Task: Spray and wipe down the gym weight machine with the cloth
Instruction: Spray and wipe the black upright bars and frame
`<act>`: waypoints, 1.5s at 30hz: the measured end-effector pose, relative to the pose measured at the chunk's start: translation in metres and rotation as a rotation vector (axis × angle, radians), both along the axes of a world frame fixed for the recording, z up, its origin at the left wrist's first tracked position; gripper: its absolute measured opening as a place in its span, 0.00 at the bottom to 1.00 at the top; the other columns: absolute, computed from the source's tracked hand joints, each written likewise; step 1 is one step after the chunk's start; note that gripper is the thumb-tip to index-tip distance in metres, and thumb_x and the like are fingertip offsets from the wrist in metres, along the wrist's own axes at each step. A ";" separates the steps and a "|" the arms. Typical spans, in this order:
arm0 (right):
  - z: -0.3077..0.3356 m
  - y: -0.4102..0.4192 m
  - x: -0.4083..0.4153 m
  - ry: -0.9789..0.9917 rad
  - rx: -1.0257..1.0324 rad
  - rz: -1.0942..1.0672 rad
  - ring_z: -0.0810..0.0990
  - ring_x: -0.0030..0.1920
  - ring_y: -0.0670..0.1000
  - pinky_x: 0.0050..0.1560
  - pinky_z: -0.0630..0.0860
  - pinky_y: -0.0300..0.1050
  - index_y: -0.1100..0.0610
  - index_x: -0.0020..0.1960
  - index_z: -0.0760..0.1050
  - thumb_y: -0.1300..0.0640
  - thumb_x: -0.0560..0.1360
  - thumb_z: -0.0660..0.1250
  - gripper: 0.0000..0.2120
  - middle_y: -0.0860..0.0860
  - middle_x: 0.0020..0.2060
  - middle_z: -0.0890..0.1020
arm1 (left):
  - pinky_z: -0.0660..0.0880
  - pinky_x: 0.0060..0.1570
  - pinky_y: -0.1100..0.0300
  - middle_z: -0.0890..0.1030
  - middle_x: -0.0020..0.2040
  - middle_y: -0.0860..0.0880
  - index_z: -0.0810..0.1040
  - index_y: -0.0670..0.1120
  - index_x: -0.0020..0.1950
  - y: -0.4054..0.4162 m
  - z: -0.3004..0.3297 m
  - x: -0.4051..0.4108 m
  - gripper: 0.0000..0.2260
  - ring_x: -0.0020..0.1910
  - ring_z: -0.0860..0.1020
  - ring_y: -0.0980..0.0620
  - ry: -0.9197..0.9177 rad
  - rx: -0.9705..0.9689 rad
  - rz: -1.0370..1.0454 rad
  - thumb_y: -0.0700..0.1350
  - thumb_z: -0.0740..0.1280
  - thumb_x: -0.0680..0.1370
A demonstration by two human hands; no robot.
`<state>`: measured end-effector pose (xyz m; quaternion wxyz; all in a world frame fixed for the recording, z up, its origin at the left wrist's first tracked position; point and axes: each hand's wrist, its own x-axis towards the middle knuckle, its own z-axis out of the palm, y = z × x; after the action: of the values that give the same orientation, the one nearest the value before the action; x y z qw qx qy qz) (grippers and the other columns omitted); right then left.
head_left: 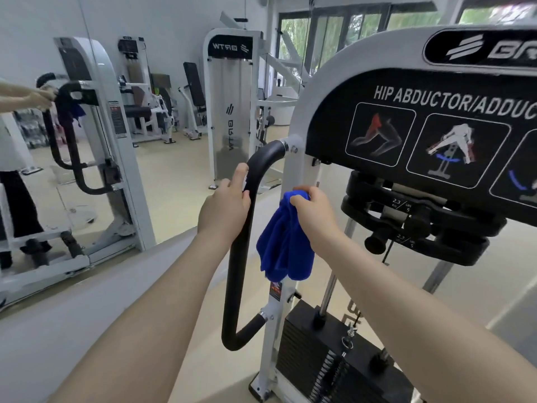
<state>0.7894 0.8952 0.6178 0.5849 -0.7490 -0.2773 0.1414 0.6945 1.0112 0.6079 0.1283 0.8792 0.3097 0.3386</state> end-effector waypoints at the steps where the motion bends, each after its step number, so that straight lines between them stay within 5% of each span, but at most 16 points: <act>1: 0.001 0.002 0.001 -0.011 0.004 -0.008 0.73 0.41 0.46 0.38 0.68 0.39 0.52 0.59 0.69 0.59 0.77 0.58 0.11 0.46 0.41 0.74 | 0.70 0.37 0.50 0.76 0.50 0.41 0.59 0.51 0.70 0.003 -0.001 0.001 0.18 0.41 0.75 0.39 -0.005 -0.001 -0.002 0.44 0.56 0.80; 11: 0.017 0.009 0.012 -0.076 0.126 -0.052 0.73 0.41 0.44 0.38 0.69 0.38 0.52 0.66 0.62 0.58 0.79 0.57 0.17 0.46 0.48 0.74 | 0.61 0.29 0.61 0.74 0.45 0.44 0.60 0.48 0.70 0.007 -0.030 -0.015 0.18 0.35 0.70 0.49 0.019 -0.136 0.039 0.44 0.56 0.81; 16: 0.044 0.020 0.010 -0.397 0.310 -0.074 0.75 0.39 0.39 0.37 0.71 0.25 0.56 0.62 0.64 0.59 0.79 0.59 0.13 0.44 0.44 0.75 | 0.59 0.26 0.63 0.75 0.44 0.45 0.61 0.48 0.68 0.007 -0.058 -0.023 0.16 0.34 0.70 0.52 0.020 -0.234 0.056 0.44 0.56 0.81; 20: 0.060 0.038 0.011 -0.692 0.148 0.026 0.75 0.45 0.43 0.45 0.69 0.30 0.55 0.65 0.65 0.60 0.79 0.58 0.14 0.46 0.49 0.76 | 0.69 0.36 0.58 0.77 0.57 0.43 0.53 0.53 0.74 0.008 -0.055 -0.022 0.25 0.42 0.75 0.47 -0.034 -0.238 0.011 0.46 0.60 0.80; 23: 0.051 0.054 0.007 -1.012 -0.043 0.131 0.73 0.56 0.52 0.61 0.66 0.45 0.56 0.62 0.70 0.59 0.77 0.60 0.14 0.51 0.56 0.77 | 0.75 0.41 0.54 0.74 0.66 0.47 0.43 0.53 0.76 0.009 -0.047 -0.016 0.38 0.50 0.79 0.43 -0.053 -0.391 -0.007 0.52 0.66 0.76; 26: 0.004 0.070 -0.004 -1.375 -0.260 0.307 0.75 0.60 0.56 0.68 0.56 0.48 0.56 0.55 0.76 0.57 0.75 0.63 0.10 0.52 0.54 0.81 | 0.79 0.42 0.51 0.79 0.56 0.44 0.66 0.50 0.65 0.016 -0.050 -0.009 0.21 0.44 0.80 0.45 -0.187 -0.613 0.026 0.49 0.69 0.74; 28: -0.026 0.070 -0.006 -1.563 -0.300 0.322 0.75 0.61 0.54 0.69 0.53 0.47 0.54 0.50 0.77 0.57 0.74 0.61 0.08 0.49 0.50 0.82 | 0.77 0.34 0.56 0.80 0.44 0.43 0.69 0.49 0.51 0.016 -0.062 -0.008 0.10 0.36 0.78 0.49 -0.176 -0.635 0.027 0.46 0.68 0.74; 31: -0.029 0.063 0.001 -1.713 -0.291 0.256 0.75 0.61 0.52 0.72 0.50 0.54 0.52 0.46 0.75 0.62 0.73 0.58 0.10 0.46 0.45 0.82 | 0.73 0.29 0.59 0.80 0.40 0.45 0.69 0.48 0.50 0.015 -0.075 -0.011 0.09 0.33 0.79 0.50 -0.212 -0.733 0.014 0.47 0.68 0.74; 34: -0.005 0.066 0.008 -1.717 -0.274 0.096 0.75 0.61 0.53 0.71 0.44 0.61 0.53 0.46 0.75 0.65 0.71 0.61 0.10 0.46 0.43 0.80 | 0.75 0.31 0.58 0.80 0.42 0.44 0.70 0.46 0.54 0.015 -0.074 -0.016 0.10 0.33 0.78 0.50 -0.290 -0.789 0.010 0.45 0.68 0.75; 37: 0.034 0.063 0.039 -1.338 -0.235 -0.171 0.73 0.61 0.56 0.71 0.51 0.58 0.54 0.53 0.76 0.65 0.72 0.59 0.13 0.51 0.50 0.79 | 0.77 0.34 0.57 0.79 0.44 0.46 0.71 0.46 0.54 0.012 -0.068 -0.016 0.11 0.35 0.78 0.49 -0.392 -0.731 -0.052 0.44 0.69 0.75; 40: 0.047 0.054 0.060 -1.061 -0.174 0.007 0.71 0.60 0.56 0.62 0.63 0.45 0.57 0.61 0.73 0.63 0.77 0.58 0.13 0.54 0.57 0.77 | 0.79 0.38 0.54 0.77 0.42 0.47 0.70 0.46 0.53 0.009 -0.058 -0.006 0.12 0.38 0.78 0.49 -0.413 -0.691 -0.077 0.45 0.70 0.74; 42: 0.036 0.061 0.040 -1.082 -0.029 0.073 0.70 0.60 0.54 0.61 0.62 0.41 0.58 0.63 0.73 0.62 0.77 0.61 0.15 0.54 0.56 0.78 | 0.78 0.38 0.54 0.77 0.41 0.49 0.70 0.46 0.51 0.011 -0.056 -0.001 0.12 0.38 0.78 0.49 -0.441 -0.670 -0.046 0.45 0.70 0.74; 45: 0.005 0.082 0.013 -1.274 0.023 0.107 0.71 0.54 0.54 0.63 0.64 0.49 0.61 0.62 0.74 0.58 0.73 0.64 0.18 0.54 0.47 0.81 | 0.76 0.34 0.56 0.78 0.39 0.47 0.70 0.47 0.50 0.011 -0.060 0.003 0.11 0.32 0.76 0.50 -0.534 -0.755 -0.028 0.44 0.70 0.73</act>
<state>0.8026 0.9772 0.6228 0.3054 -0.6650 -0.6091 -0.3058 0.6970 1.0221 0.5483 0.5191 0.6573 0.3555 0.4149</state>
